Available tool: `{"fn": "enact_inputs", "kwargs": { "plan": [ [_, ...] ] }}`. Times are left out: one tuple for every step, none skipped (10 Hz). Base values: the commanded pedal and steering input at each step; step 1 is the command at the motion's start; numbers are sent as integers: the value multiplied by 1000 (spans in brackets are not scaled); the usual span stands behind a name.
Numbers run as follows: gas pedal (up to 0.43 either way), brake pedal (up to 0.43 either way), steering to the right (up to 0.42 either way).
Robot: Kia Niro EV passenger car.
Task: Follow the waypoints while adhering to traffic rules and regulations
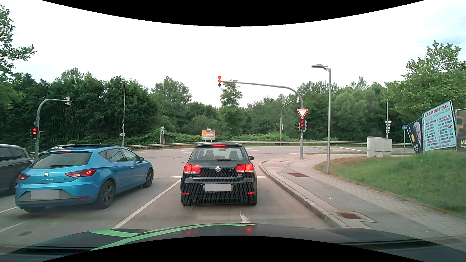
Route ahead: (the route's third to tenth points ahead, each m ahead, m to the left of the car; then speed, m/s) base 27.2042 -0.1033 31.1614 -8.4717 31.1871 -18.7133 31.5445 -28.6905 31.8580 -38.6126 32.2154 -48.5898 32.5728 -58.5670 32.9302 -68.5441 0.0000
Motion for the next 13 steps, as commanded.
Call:
{"fn": "enact_inputs", "kwargs": {
  "plan": [
    [0, 415, -16],
    [0, 415, -17],
    [0, 415, -17],
    [0, 415, -16],
    [0, 415, -16],
    [0, 415, -17],
    [0, 415, -17],
    [0, 415, -17],
    [0, 415, -16],
    [0, 415, -16],
    [0, 415, -17],
    [0, 415, -16],
    [0, 415, -17]
  ]
}}
